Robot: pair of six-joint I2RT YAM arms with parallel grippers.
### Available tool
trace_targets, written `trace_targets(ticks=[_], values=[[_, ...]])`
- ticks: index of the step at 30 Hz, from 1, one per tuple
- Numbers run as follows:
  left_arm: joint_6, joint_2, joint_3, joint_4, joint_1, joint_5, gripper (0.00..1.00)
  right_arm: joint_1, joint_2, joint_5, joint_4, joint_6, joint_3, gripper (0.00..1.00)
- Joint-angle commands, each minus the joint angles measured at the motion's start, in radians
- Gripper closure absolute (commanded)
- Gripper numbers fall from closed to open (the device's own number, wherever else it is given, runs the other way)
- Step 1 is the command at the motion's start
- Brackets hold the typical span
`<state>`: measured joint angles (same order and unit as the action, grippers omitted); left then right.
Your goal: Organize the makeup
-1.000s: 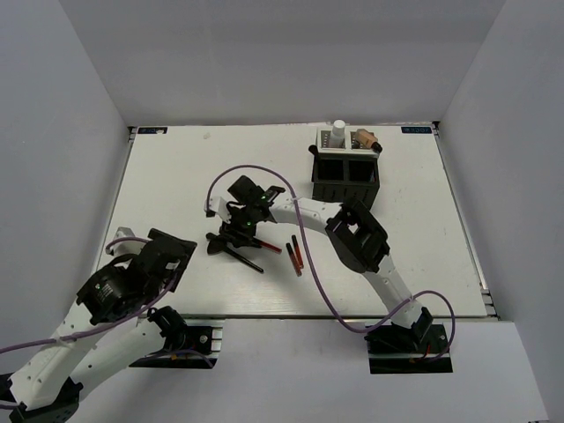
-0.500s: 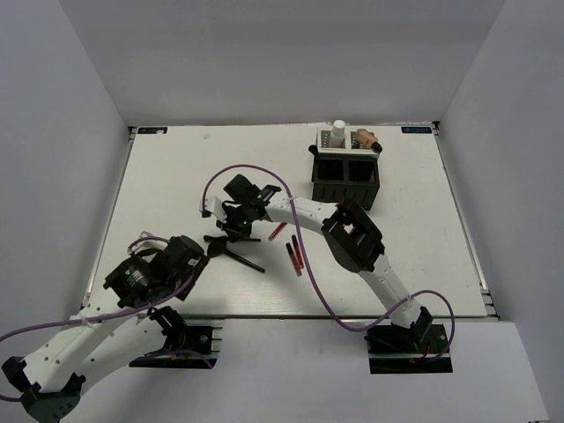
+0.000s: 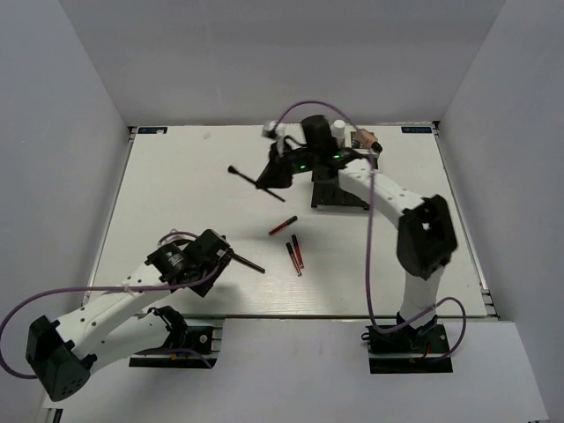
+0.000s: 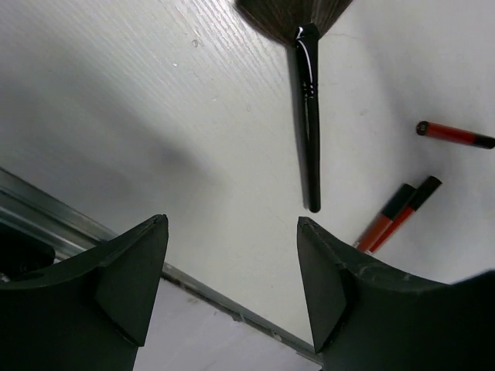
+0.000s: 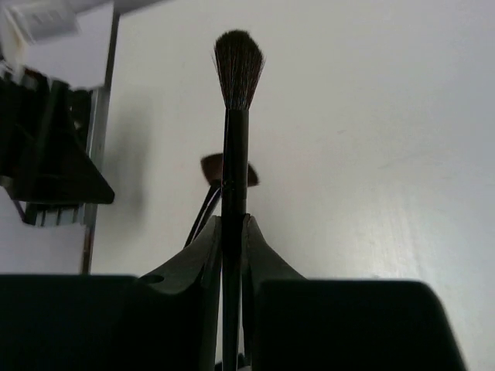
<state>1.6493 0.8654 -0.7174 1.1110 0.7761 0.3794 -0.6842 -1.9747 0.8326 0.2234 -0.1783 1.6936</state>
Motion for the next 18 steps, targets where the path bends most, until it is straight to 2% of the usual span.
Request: trace_targets(ticks=[1,2,6,9,13,15,18], values=[[-0.013,0.047,0.033,-0.124,-0.003,-0.020,0.23,0.122,0.199,0.101,-0.300,0.140,-0.164,1.00],[-0.016,0.075,0.038,-0.160,-0.003,-0.013,0.22,0.168,0.233,0.152,-0.417,0.149,-0.261,1.00],[-0.051,0.144,0.042,-0.240,-0.003,-0.001,0.20,0.279,0.333,0.232,-0.574,0.152,-0.380,1.00],[-0.074,0.204,0.026,-0.260,-0.003,-0.002,0.19,0.351,0.333,0.235,-0.707,0.213,-0.454,1.00],[-0.115,0.256,0.009,-0.293,-0.012,-0.007,0.17,0.423,0.297,0.250,-1.028,0.334,-0.567,1.00],[-0.126,0.276,0.004,-0.313,-0.012,-0.008,0.17,0.451,0.237,0.272,-1.122,0.367,-0.565,1.00],[-0.147,0.323,-0.016,-0.329,-0.023,-0.014,0.17,0.471,0.171,0.280,-1.144,0.369,-0.508,1.00]])
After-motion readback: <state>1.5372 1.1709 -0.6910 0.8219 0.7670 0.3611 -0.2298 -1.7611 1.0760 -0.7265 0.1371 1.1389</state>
